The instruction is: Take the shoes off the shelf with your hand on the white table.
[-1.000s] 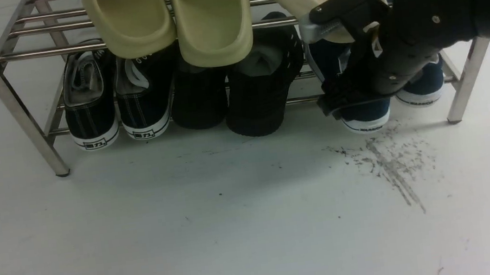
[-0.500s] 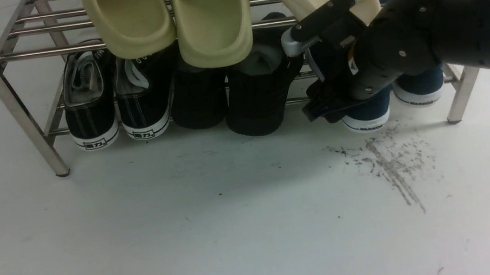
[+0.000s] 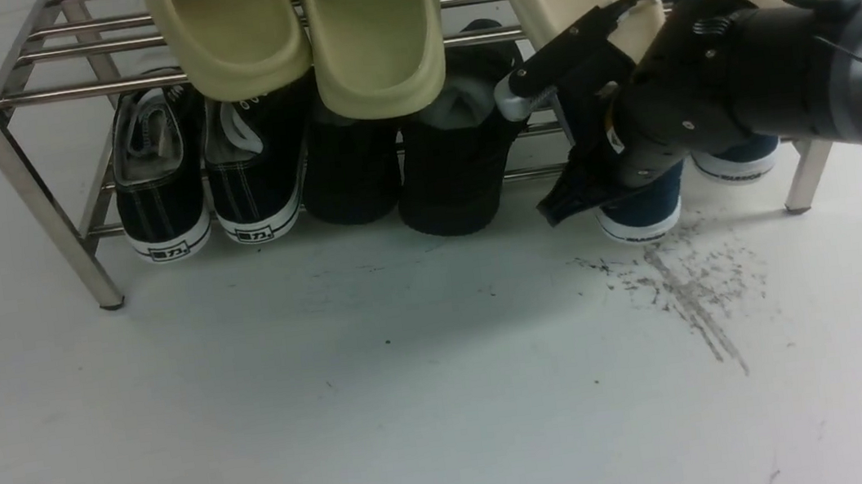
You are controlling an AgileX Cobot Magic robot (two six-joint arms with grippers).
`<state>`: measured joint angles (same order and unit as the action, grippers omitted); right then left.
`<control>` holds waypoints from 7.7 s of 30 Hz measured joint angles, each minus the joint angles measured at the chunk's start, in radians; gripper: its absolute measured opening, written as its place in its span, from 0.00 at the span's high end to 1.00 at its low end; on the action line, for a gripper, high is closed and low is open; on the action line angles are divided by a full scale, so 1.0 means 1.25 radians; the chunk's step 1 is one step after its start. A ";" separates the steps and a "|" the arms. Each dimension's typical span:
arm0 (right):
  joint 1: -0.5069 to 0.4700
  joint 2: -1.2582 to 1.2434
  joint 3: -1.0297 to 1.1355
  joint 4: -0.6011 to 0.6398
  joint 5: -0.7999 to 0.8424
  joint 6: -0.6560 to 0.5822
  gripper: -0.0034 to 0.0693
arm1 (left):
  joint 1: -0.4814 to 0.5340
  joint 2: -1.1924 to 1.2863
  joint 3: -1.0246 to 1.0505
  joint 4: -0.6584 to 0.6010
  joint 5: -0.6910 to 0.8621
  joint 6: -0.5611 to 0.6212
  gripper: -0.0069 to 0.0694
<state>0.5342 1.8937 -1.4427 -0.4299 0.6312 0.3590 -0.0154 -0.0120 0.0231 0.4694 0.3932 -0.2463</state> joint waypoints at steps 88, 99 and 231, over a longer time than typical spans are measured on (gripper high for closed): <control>0.374 0.032 0.007 0.317 0.097 0.263 0.89 | 0.000 0.000 0.000 0.000 0.000 0.000 0.59; 0.379 0.068 0.005 0.267 0.074 0.263 0.82 | 0.000 0.000 0.000 0.000 0.000 0.000 0.59; -0.130 -0.238 0.025 0.097 0.275 -0.028 0.90 | 0.000 0.000 0.000 0.000 0.000 0.000 0.59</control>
<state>0.3721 1.5958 -1.4109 -0.3083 0.9746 0.3238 -0.0154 -0.0120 0.0231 0.4694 0.3932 -0.2463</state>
